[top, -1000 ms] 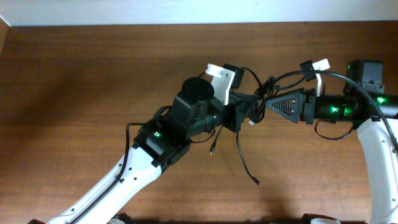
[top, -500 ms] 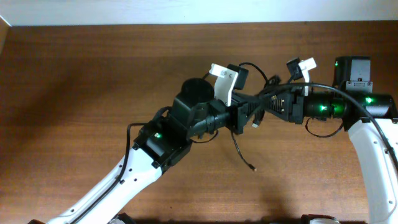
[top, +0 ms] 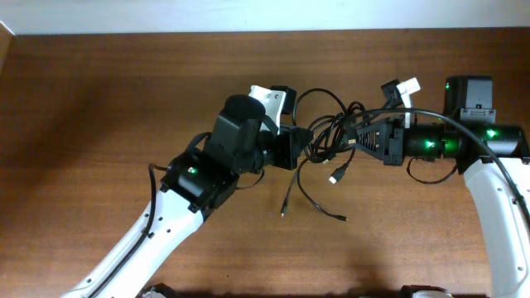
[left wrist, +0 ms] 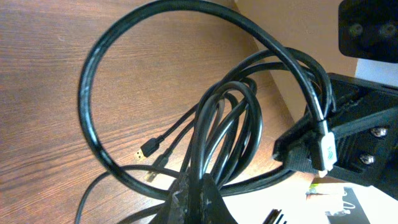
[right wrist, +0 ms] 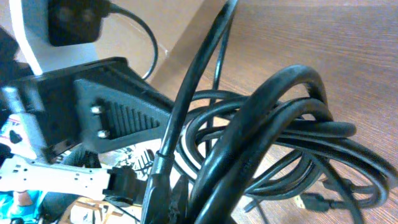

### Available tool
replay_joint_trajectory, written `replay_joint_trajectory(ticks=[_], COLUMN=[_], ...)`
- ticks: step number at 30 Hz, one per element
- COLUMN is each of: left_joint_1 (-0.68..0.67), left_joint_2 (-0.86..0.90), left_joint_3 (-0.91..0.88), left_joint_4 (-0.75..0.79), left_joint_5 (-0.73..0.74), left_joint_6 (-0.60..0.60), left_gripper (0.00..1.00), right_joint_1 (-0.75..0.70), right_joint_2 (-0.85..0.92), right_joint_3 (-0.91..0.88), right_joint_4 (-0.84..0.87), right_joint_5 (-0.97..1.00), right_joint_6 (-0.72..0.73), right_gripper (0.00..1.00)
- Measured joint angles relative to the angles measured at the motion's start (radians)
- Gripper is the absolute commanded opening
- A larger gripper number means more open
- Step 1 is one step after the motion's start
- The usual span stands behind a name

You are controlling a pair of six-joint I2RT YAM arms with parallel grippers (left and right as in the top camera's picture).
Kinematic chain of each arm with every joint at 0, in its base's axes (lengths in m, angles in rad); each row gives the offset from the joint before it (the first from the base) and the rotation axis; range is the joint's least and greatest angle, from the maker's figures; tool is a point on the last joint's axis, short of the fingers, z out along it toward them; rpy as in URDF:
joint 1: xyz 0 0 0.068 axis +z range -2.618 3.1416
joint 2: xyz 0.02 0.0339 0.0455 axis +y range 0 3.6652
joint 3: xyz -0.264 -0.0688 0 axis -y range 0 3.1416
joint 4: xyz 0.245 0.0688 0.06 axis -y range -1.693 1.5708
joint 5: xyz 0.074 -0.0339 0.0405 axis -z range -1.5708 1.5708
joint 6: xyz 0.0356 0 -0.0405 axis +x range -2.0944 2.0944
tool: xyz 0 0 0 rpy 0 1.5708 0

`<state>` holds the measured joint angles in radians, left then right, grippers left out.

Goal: Untangle cables

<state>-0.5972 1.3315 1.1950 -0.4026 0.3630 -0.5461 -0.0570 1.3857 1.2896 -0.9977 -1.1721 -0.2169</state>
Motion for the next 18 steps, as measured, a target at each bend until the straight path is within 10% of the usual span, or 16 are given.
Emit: replay_joint_trajectory(ticks=[5,9,18], left_joint_1=[0.003,-0.022,-0.030], left_joint_2=[0.000,-0.003,-0.003], left_joint_3=[0.000,0.000,0.000], left_joint_4=[-0.005,0.023,-0.020], left_joint_5=[0.010,0.101,0.104], left_joint_6=[-0.020,0.008,0.057], left_gripper=[0.00,0.35,0.31], right_joint_1=[-0.001,-0.001,-0.001], right_joint_2=[0.000,0.000,0.000], right_joint_3=[0.000,0.000,0.000], right_joint_4=[0.003,0.004,0.011], right_joint_5=[-0.107,-0.158,-0.225], right_joint_6=[-0.023,-0.023,-0.023], right_gripper=[0.04,0.04,0.04])
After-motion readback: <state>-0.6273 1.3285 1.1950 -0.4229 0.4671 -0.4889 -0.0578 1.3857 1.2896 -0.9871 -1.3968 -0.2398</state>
